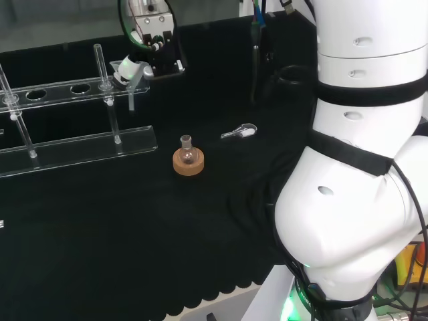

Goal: Pick up the funnel from the transparent funnel stand.

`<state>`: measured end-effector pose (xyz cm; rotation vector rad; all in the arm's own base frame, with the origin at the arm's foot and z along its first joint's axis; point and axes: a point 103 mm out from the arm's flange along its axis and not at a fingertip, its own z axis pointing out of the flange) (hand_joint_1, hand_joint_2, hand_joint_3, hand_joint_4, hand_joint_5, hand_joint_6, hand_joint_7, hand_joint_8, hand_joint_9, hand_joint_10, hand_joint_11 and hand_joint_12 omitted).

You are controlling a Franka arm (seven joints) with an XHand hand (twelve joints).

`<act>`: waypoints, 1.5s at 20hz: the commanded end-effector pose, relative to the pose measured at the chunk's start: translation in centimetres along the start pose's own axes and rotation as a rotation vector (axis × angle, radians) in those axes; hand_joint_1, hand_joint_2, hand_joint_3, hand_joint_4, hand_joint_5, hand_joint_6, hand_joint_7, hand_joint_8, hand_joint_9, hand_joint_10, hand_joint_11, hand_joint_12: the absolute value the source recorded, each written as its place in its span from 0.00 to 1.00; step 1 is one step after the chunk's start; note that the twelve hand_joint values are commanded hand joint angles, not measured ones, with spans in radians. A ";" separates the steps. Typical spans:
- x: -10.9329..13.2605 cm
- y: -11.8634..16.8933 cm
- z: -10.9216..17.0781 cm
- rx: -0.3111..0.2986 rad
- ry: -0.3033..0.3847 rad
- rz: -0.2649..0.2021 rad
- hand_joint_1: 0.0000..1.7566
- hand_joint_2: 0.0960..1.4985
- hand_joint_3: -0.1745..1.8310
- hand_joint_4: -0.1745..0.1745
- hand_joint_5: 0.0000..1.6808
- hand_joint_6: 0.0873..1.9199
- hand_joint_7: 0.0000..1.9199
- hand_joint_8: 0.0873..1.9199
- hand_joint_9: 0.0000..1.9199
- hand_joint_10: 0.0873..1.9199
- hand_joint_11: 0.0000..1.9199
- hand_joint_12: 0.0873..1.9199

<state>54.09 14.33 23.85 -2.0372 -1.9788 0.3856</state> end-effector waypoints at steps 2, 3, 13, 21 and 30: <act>-2.8 -0.2 -0.3 -0.021 0.015 0.002 0.39 0.37 0.30 0.35 0.36 0.00 0.52 0.20 0.28 0.27 0.00 0.42; -2.6 -0.2 -0.4 -0.032 0.018 0.005 0.39 0.37 0.31 0.36 0.37 0.00 0.52 0.20 0.29 0.26 0.00 0.42; 0.9 0.0 -0.2 -0.054 0.066 0.023 0.42 0.35 0.35 0.37 0.38 0.00 0.51 0.19 0.34 0.21 0.00 0.49; 1.6 0.2 0.0 0.020 0.046 0.006 0.37 0.33 0.35 0.38 0.23 0.00 0.32 0.16 0.25 0.25 0.00 0.45; 0.7 0.4 -0.3 0.053 0.037 0.014 0.34 0.32 0.33 0.36 0.17 0.00 0.27 0.25 0.16 0.34 0.00 0.38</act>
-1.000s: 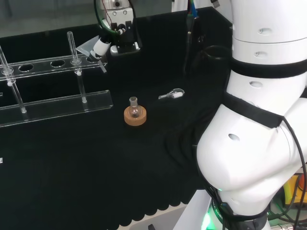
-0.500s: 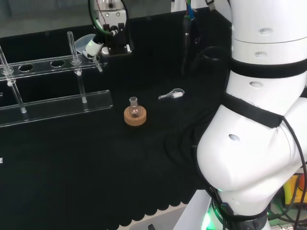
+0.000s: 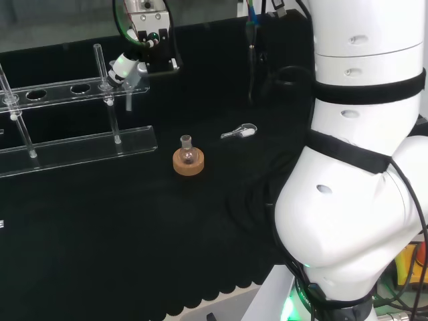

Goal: Pick up the funnel from the transparent funnel stand.

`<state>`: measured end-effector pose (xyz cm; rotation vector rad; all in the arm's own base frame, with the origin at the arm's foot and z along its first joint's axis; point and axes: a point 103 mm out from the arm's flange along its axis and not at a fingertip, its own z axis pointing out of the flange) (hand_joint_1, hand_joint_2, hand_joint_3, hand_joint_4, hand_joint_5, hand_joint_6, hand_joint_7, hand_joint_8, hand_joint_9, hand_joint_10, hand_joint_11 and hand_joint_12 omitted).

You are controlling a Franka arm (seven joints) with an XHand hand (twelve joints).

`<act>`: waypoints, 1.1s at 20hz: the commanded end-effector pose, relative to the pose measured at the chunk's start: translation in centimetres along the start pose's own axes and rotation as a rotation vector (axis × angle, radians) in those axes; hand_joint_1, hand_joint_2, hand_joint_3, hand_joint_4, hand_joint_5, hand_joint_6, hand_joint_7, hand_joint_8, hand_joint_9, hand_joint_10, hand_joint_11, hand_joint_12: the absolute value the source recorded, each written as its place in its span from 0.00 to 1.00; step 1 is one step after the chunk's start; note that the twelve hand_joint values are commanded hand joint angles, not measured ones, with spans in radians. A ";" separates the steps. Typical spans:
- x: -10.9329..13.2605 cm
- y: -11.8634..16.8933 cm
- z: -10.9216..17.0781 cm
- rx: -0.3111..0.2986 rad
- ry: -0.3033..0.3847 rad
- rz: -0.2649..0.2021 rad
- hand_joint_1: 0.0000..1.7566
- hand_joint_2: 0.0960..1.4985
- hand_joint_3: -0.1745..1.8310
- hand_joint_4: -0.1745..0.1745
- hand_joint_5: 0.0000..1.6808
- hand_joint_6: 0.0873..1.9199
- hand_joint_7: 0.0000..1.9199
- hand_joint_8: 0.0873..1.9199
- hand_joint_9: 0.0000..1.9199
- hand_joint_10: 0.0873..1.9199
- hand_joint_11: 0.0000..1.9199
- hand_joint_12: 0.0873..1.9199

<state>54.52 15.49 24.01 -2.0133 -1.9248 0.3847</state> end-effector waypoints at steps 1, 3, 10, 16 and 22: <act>-0.4 0.1 0.1 0.012 -0.002 0.007 0.34 0.32 0.33 0.36 0.17 0.00 0.28 0.25 0.17 0.34 0.00 0.38; -0.8 0.0 0.1 0.012 -0.002 0.006 0.34 0.32 0.33 0.36 0.18 0.00 0.31 0.25 0.18 0.34 0.00 0.38; -1.1 -0.2 -0.1 -0.021 0.037 0.015 0.37 0.33 0.33 0.33 0.24 0.00 0.46 0.22 0.27 0.29 0.00 0.40; -1.3 -0.4 -0.5 -0.088 0.108 0.023 0.41 0.34 0.35 0.33 0.32 0.00 0.56 0.24 0.37 0.22 0.00 0.47; -1.5 -0.9 -0.7 -0.165 0.186 0.033 0.46 0.33 0.35 0.35 0.36 0.00 0.59 0.25 0.41 0.19 0.00 0.51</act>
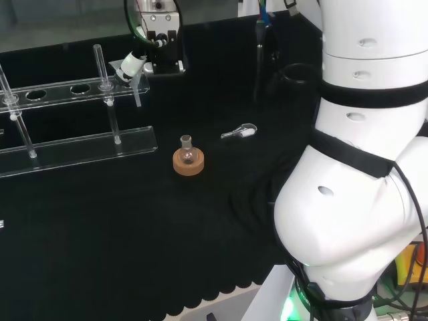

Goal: Pick up the funnel from the transparent funnel stand.

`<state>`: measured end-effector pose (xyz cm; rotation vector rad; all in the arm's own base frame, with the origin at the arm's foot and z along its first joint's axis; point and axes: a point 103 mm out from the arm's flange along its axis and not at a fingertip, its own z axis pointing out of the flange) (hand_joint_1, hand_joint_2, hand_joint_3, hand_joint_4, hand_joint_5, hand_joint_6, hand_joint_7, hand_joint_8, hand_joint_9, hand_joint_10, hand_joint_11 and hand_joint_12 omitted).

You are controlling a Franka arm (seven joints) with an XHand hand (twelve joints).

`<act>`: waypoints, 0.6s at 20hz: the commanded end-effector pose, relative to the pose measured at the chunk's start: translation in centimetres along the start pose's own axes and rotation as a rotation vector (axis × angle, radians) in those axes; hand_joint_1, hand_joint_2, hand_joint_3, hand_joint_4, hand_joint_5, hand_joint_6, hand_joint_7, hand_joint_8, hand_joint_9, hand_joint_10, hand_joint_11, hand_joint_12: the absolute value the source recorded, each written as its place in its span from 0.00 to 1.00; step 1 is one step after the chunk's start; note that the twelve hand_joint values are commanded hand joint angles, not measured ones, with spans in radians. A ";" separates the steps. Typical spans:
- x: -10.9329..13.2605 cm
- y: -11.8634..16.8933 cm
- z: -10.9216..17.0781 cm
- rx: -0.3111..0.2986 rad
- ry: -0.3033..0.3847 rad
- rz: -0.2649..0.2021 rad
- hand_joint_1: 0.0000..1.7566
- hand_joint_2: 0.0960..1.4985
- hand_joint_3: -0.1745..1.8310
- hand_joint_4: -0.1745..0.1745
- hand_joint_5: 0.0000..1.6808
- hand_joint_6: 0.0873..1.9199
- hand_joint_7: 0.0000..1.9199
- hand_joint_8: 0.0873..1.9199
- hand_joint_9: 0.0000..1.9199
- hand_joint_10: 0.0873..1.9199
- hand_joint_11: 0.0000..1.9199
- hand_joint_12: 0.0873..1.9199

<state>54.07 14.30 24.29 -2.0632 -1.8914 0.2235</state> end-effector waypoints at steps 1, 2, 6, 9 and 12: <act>-0.3 -0.4 -0.7 -0.097 0.112 0.016 0.46 0.33 0.35 0.36 0.37 0.00 0.59 0.25 0.41 0.18 0.00 0.52; -0.4 -0.4 -0.7 -0.105 0.132 0.021 0.47 0.33 0.36 0.36 0.38 0.00 0.59 0.25 0.42 0.18 0.00 0.53; -0.5 -0.7 -0.9 -0.156 0.193 0.026 0.48 0.33 0.36 0.37 0.39 0.00 0.59 0.25 0.43 0.18 0.00 0.54; -1.1 -1.0 -1.6 -0.195 0.219 0.019 0.49 0.33 0.37 0.37 0.39 0.00 0.59 0.24 0.43 0.17 0.00 0.56; -1.8 -1.4 -2.5 -0.220 0.224 0.003 0.49 0.32 0.38 0.38 0.39 0.00 0.59 0.24 0.44 0.16 0.00 0.58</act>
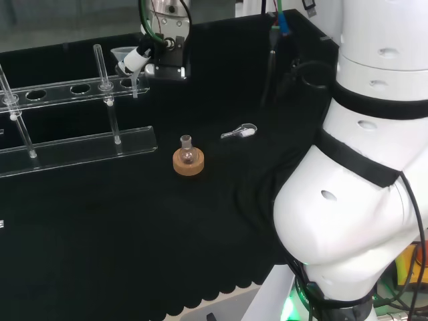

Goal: Pick up the funnel from the transparent funnel stand.

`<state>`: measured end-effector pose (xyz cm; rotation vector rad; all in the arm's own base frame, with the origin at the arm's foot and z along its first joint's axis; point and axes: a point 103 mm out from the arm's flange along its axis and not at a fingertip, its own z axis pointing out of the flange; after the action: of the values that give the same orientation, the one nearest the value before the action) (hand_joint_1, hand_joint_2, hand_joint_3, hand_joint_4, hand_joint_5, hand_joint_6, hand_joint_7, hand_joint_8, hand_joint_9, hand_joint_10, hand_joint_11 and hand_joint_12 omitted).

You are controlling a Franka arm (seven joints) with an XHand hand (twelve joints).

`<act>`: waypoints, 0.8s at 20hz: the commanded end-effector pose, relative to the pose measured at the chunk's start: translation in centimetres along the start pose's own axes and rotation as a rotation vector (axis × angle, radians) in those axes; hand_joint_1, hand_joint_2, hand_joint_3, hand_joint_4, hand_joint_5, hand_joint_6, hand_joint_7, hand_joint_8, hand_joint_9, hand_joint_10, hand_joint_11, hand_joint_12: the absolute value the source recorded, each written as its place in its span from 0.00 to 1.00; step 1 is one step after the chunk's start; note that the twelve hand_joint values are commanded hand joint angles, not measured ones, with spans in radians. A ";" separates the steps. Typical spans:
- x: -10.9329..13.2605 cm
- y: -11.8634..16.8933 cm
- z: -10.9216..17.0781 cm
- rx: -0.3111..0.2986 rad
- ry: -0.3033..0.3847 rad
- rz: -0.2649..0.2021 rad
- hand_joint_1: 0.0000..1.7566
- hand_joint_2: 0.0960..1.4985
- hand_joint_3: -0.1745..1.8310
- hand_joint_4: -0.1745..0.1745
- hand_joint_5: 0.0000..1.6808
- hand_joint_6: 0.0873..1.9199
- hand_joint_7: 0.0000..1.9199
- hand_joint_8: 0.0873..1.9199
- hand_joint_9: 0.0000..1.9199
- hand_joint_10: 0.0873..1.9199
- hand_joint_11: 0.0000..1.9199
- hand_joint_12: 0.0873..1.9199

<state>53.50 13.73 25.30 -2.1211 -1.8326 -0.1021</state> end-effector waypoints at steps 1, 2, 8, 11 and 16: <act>-1.1 -0.3 -2.3 -0.071 0.043 -0.026 0.50 0.32 0.38 0.38 0.40 0.00 0.59 0.24 0.44 0.16 0.00 0.58; -1.2 -0.4 -2.6 -0.075 0.041 -0.033 0.50 0.32 0.38 0.39 0.40 0.00 0.59 0.24 0.44 0.16 0.00 0.58; -1.3 -1.1 -4.8 -0.126 0.040 -0.062 0.50 0.32 0.39 0.40 0.40 0.00 0.58 0.24 0.44 0.15 0.00 0.59; -1.4 -1.6 -5.7 -0.147 0.045 -0.067 0.50 0.32 0.39 0.40 0.41 0.00 0.58 0.24 0.44 0.15 0.00 0.59; -1.6 -2.6 -7.2 -0.185 0.049 -0.078 0.50 0.32 0.40 0.40 0.41 0.00 0.58 0.24 0.45 0.15 0.00 0.59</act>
<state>52.57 11.11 30.94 -2.1349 -1.9230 -0.3071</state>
